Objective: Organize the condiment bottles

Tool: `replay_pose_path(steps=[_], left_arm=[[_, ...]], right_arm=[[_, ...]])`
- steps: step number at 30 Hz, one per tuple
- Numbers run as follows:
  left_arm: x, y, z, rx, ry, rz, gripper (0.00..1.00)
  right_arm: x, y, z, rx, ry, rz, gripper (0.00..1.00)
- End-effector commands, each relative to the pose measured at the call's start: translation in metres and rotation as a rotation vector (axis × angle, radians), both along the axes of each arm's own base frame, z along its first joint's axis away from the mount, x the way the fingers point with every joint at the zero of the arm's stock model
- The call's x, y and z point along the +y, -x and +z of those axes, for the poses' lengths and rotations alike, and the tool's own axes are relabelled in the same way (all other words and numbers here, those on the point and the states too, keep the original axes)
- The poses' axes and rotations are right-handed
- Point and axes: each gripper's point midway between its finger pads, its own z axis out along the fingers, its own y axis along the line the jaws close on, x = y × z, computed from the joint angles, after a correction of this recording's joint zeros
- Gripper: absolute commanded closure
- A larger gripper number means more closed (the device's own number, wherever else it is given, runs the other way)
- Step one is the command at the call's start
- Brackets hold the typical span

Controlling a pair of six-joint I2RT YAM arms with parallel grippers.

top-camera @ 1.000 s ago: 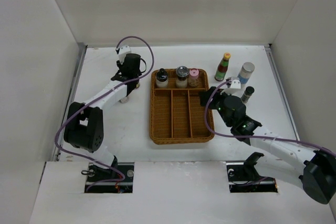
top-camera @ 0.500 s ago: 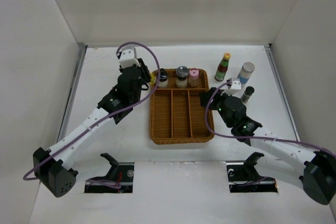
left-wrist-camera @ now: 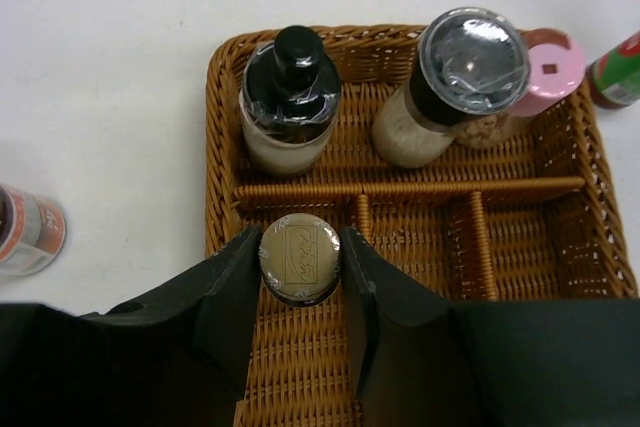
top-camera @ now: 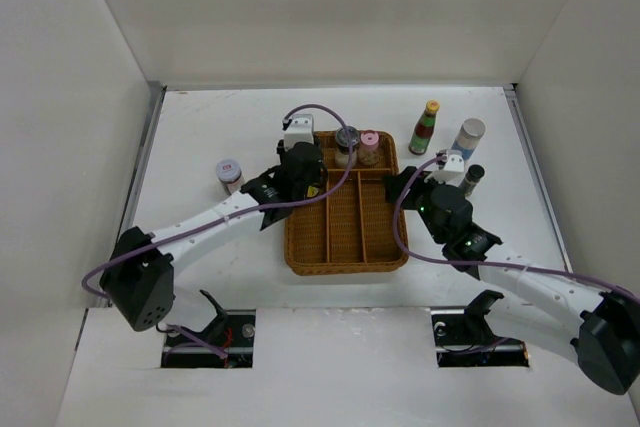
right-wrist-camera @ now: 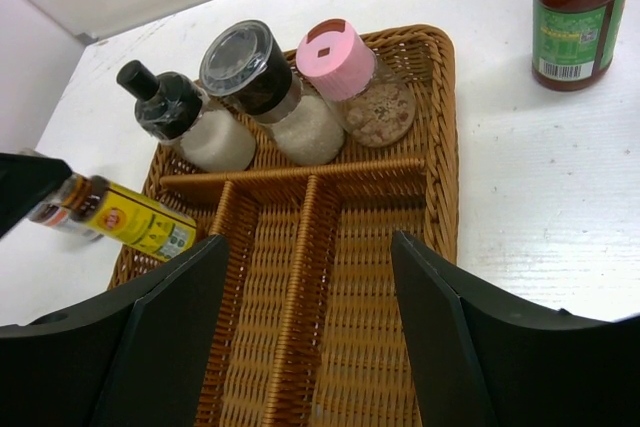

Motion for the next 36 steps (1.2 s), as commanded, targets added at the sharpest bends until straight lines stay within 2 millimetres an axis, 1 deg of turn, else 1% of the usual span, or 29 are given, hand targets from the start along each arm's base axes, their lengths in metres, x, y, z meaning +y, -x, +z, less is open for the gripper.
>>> replay_pose_path(steps=[1,4,8,11,15,16,18,19,22,24,26,28,30,32,34,36], left_arm=[[-0.006,-0.015,0.028,-0.094,0.095,0.020,0.88],[-0.006,-0.017,0.016,-0.071,0.082,0.014,0.87],[-0.009,-0.021,-0.004,-0.039,0.060,0.010,0.86],[-0.008,-0.019,-0.012,-0.030,0.043,0.017,0.84],[-0.006,-0.021,-0.019,-0.025,0.026,0.027,0.73],[-0.007,-0.020,-0.019,-0.026,0.024,0.025,0.68],[-0.006,-0.018,-0.020,-0.030,0.027,0.025,0.53],[-0.005,-0.019,-0.019,-0.035,0.030,0.026,0.48],[-0.004,-0.017,-0.007,-0.055,0.046,0.025,0.30],[-0.001,-0.014,0.007,-0.083,0.055,0.026,0.23],[0.006,-0.011,0.023,-0.108,0.066,0.031,0.20],[0.015,-0.009,0.038,-0.124,0.075,0.044,0.18],[0.028,-0.003,0.050,-0.141,0.083,0.064,0.18],[0.049,0.003,0.058,-0.168,0.094,0.115,0.17],[0.077,0.004,0.058,-0.186,0.085,0.199,0.17],[0.105,0.005,0.048,-0.170,0.058,0.274,0.17]], right_arm=[[-0.002,-0.004,0.019,-0.060,-0.058,-0.016,0.27],[0.002,-0.004,0.020,-0.057,-0.055,-0.007,0.27],[0.000,-0.005,0.017,-0.053,-0.055,-0.014,0.27],[0.000,-0.003,0.020,-0.059,-0.058,-0.010,0.28],[-0.002,-0.004,0.019,-0.058,-0.059,-0.017,0.27],[-0.001,-0.004,0.020,-0.058,-0.059,-0.017,0.27],[0.001,-0.003,0.021,-0.062,-0.059,-0.010,0.27],[0.001,-0.003,0.021,-0.063,-0.060,-0.010,0.26],[0.000,-0.003,0.020,-0.058,-0.059,-0.009,0.26],[0.000,-0.002,0.022,-0.063,-0.060,-0.010,0.26],[0.000,-0.002,0.021,-0.065,-0.061,-0.010,0.26],[-0.001,-0.004,0.018,-0.054,-0.056,-0.014,0.26],[0.001,-0.004,0.018,-0.054,-0.056,-0.009,0.26],[-0.001,-0.003,0.021,-0.064,-0.059,-0.013,0.26],[-0.002,-0.003,0.021,-0.064,-0.064,-0.013,0.26],[-0.002,-0.002,0.022,-0.065,-0.066,-0.014,0.26]])
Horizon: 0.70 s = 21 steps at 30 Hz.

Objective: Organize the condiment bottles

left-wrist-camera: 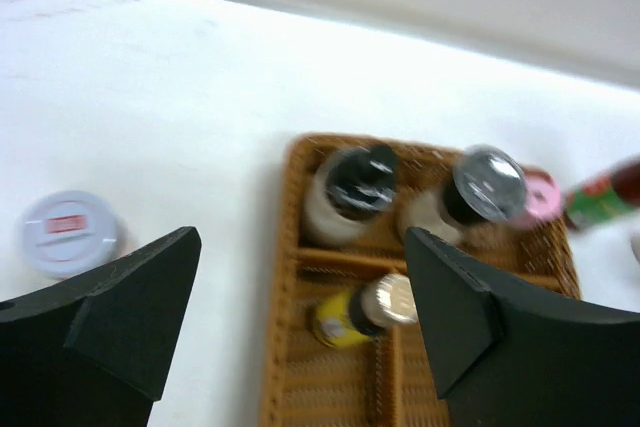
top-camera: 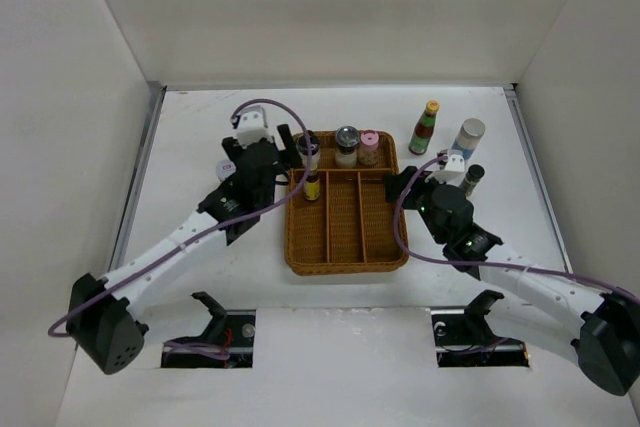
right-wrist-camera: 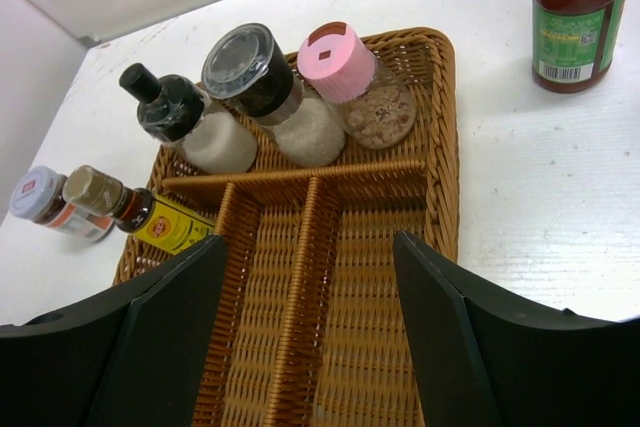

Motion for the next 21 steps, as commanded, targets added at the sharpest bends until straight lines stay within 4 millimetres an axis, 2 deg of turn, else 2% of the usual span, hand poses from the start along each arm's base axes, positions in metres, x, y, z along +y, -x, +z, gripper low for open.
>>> replay_pose_path(steps=[1,8,10,17,21], left_arm=[[0.052,0.003,-0.021,0.043,-0.044,0.161,0.17],[0.107,0.007,-0.074,0.219,-0.060,0.303,0.17],[0.117,0.003,-0.086,0.231,-0.039,0.322,0.17],[0.125,-0.021,-0.114,0.274,0.047,0.315,0.18],[0.118,-0.036,-0.120,0.283,0.056,0.295,0.18]], right_arm=[[0.000,-0.001,0.022,-0.063,-0.064,-0.006,0.25],[0.002,-0.002,0.020,-0.057,-0.057,-0.001,0.23],[0.001,-0.002,0.021,-0.062,-0.058,-0.004,0.21],[0.005,-0.004,0.017,-0.051,-0.051,0.003,0.20],[0.008,-0.005,0.016,-0.047,-0.051,0.012,0.20]])
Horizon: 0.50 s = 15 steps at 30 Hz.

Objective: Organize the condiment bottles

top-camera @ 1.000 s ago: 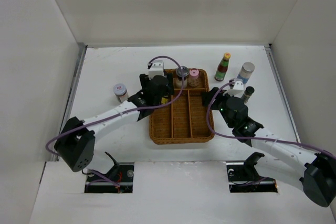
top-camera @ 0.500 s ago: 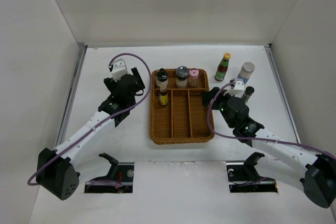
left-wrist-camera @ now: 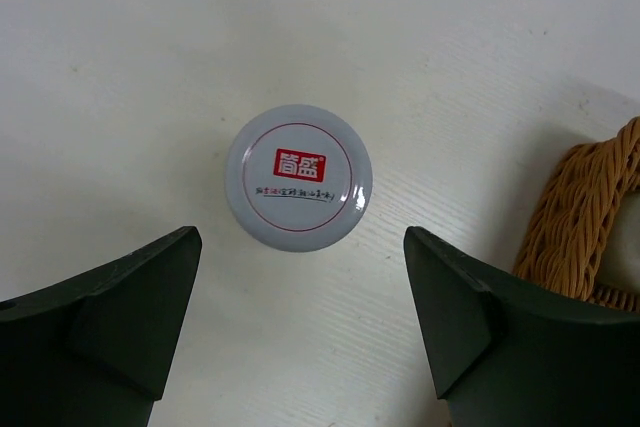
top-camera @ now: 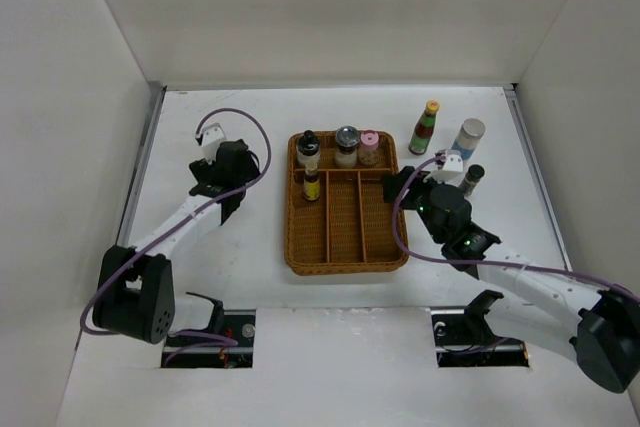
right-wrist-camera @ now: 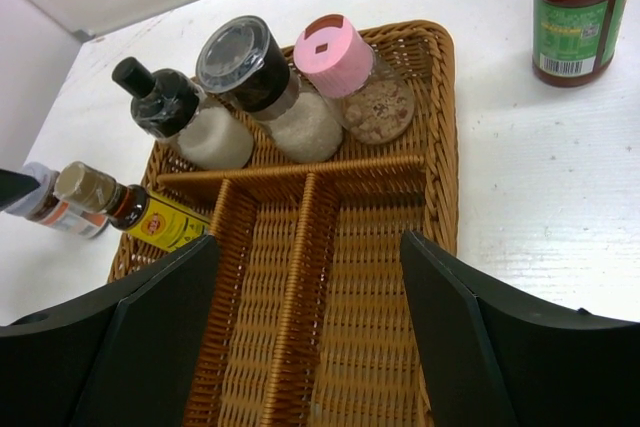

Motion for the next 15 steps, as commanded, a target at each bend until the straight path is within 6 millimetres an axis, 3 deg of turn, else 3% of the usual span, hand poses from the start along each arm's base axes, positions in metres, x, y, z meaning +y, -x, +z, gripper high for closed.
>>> replay_pose_path(steps=[1,9,15], left_arm=[[-0.010,-0.022,0.011,-0.068,0.061,-0.024,0.18],[0.015,-0.030,-0.004,-0.063,0.041,0.056,0.29],[0.016,-0.039,-0.001,-0.079,0.034,0.065,0.29]], right_arm=[[0.008,-0.004,0.020,-0.056,-0.054,0.017,0.20],[0.010,-0.003,0.021,-0.059,-0.059,0.026,0.20],[0.018,-0.003,0.016,-0.046,-0.052,0.049,0.20]])
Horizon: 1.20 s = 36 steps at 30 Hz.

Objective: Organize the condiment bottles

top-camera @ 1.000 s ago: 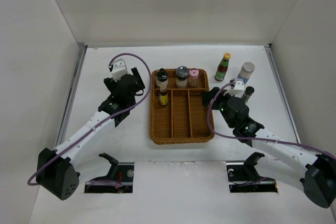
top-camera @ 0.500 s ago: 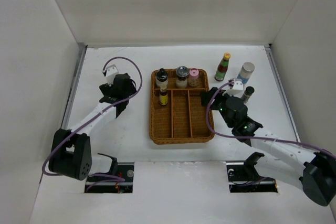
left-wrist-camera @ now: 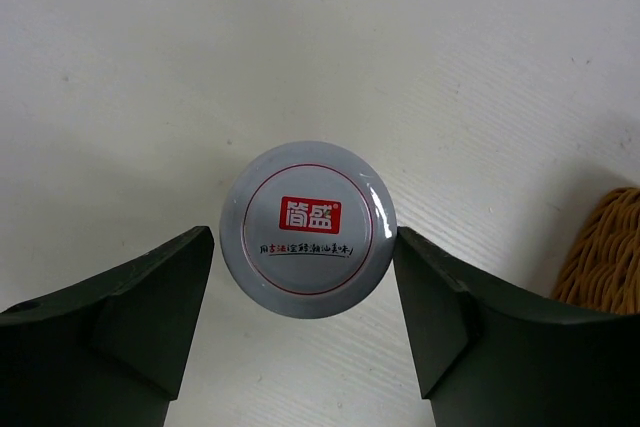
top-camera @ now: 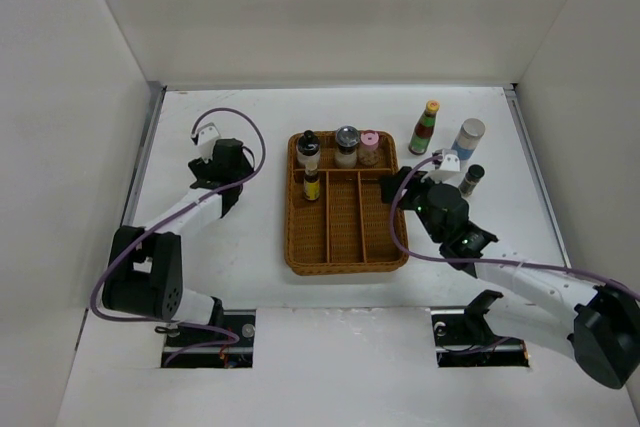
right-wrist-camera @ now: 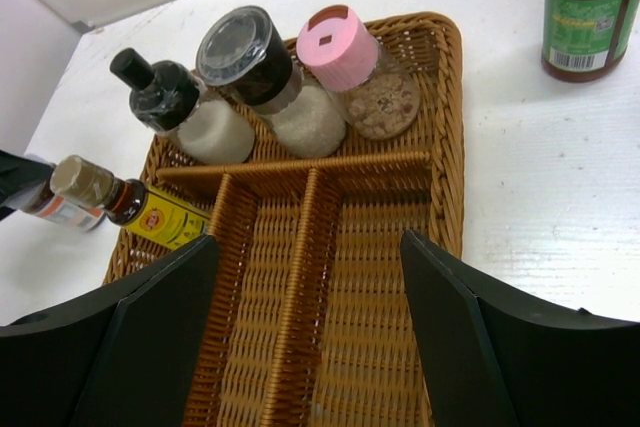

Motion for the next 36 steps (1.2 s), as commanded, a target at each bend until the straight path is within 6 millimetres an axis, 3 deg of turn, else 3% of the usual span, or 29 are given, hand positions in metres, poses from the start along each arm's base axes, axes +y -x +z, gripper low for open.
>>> replay_pose_path(steps=[1,6,10,16,23,26,30,36], left_arm=[[0.000,-0.019,0.025,-0.096,0.012,0.018,0.31],[0.001,-0.017,0.020,-0.088,0.009,0.019,0.56],[-0.006,-0.006,0.037,-0.122,-0.008,0.006,0.72],[-0.038,0.040,0.090,-0.216,-0.017,-0.096,0.75],[-0.068,0.103,0.124,-0.246,0.005,-0.254,0.77],[-0.094,0.121,0.138,-0.258,0.039,-0.365,0.77],[-0.154,0.135,0.151,-0.306,0.110,-0.555,0.77],[-0.210,0.133,0.122,-0.284,0.079,-0.645,0.77]], right_arm=[[0.013,-0.001,0.020,-0.054,-0.054,0.033,0.20],[0.013,0.001,0.022,-0.058,-0.062,0.037,0.20],[0.012,0.000,0.019,-0.053,-0.055,0.032,0.20],[0.010,0.002,0.024,-0.067,-0.061,0.028,0.20],[0.007,0.002,0.030,-0.074,-0.071,0.019,0.20],[0.001,0.001,0.033,-0.085,-0.078,0.003,0.21],[-0.007,-0.001,0.031,-0.084,-0.077,-0.023,0.20],[-0.008,-0.002,0.029,-0.078,-0.070,-0.029,0.20]])
